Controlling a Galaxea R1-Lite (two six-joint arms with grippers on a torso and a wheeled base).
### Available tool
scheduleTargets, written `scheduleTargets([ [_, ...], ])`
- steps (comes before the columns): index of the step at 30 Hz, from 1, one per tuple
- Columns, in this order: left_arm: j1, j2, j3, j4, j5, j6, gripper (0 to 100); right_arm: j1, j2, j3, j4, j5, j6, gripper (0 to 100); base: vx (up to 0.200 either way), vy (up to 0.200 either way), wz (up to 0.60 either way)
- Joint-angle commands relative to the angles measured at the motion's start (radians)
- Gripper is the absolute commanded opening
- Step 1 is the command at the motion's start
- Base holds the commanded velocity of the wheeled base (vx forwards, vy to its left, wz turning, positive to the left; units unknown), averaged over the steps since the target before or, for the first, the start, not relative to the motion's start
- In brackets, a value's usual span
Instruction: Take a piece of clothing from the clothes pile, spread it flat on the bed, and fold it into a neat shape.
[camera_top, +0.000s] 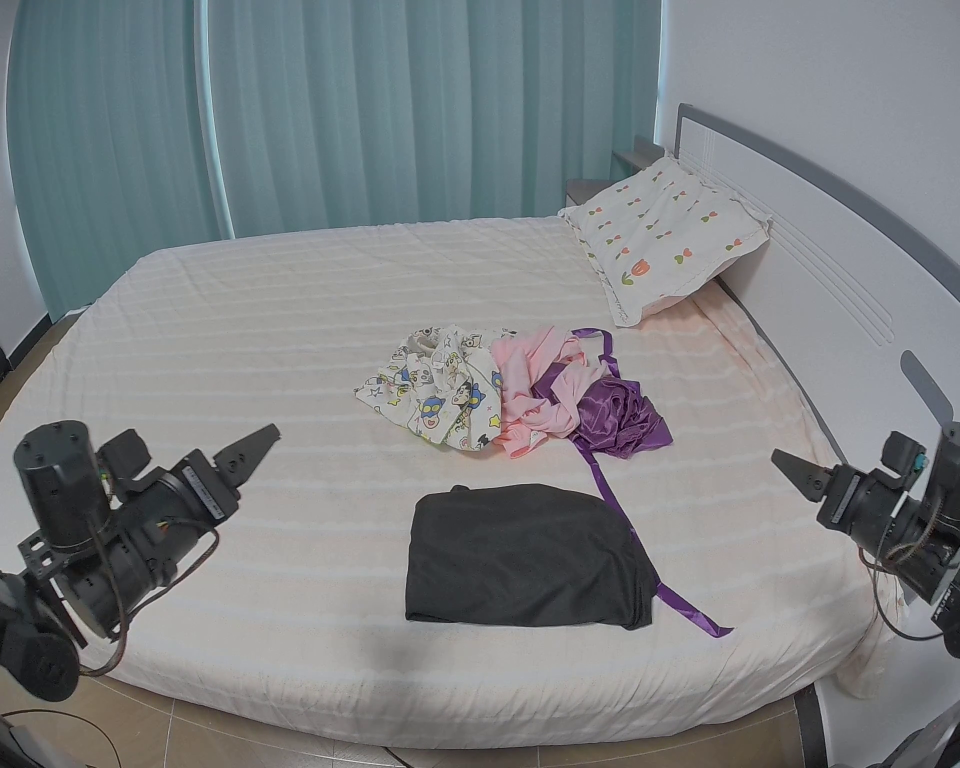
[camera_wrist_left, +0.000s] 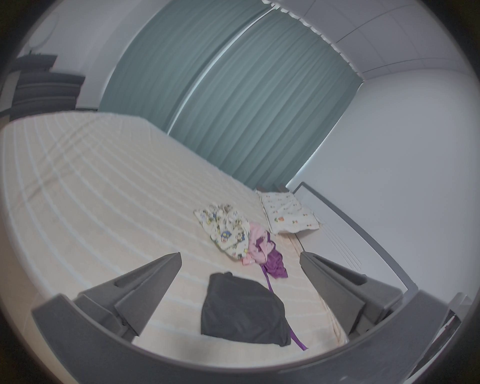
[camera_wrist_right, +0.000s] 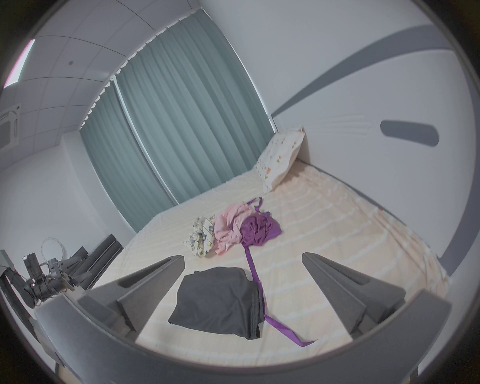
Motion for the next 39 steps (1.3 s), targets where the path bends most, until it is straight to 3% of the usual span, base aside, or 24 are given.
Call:
scheduleTargets([
  [1, 0.0, -0.319, 0.08, 0.09, 0.101, 0.11, 100, -0.009, -0.305, 0.138, 0.004, -0.003, -0.063, 100, 0.0, 0.0, 0.0],
  [6, 0.002, -0.497, 0.12, 0.207, 0.147, 0.145, 100, -0.009, -0.421, 0.231, 0.012, -0.002, -0.094, 100, 0.0, 0.0, 0.0],
  [10, 0.0, -0.632, 0.159, 0.297, 0.226, 0.205, 100, -0.023, -0.501, 0.24, 0.107, -0.008, -0.081, 100, 0.0, 0.0, 0.0],
  [15, 0.002, -0.839, 0.232, 0.377, 0.256, 0.32, 100, -0.041, -0.756, 0.24, 0.366, 0.004, -0.097, 100, 0.0, 0.0, 0.0],
  [20, 0.002, -0.939, 0.24, 0.486, 0.31, 0.345, 100, -0.041, -0.911, 0.24, 0.541, 0.003, -0.118, 100, 0.0, 0.0, 0.0],
  [22, 0.002, -1.058, 0.24, 0.596, 0.327, 0.363, 100, -0.043, -1.049, 0.24, 0.697, 0.001, -0.118, 100, 0.0, 0.0, 0.0],
  [26, 0.014, -1.209, 0.24, 0.731, 0.353, 0.427, 100, -0.044, -1.214, 0.24, 0.848, 0.0, -0.126, 100, 0.0, 0.0, 0.0],
  [29, 0.052, -1.305, 0.24, 0.81, 0.361, 0.47, 100, -0.046, -1.336, 0.24, 0.93, 0.001, -0.181, 100, 0.0, 0.0, 0.0],
  [33, 0.101, -1.365, 0.248, 0.845, 0.362, 0.493, 100, -0.055, -1.379, 0.24, 0.958, -0.01, -0.25, 100, 0.0, 0.0, 0.0],
  [39, 0.183, -1.387, 0.275, 0.837, 0.367, 0.546, 100, -0.201, -1.397, 0.239, 0.972, -0.006, -0.316, 100, 0.0, 0.0, 0.0],
])
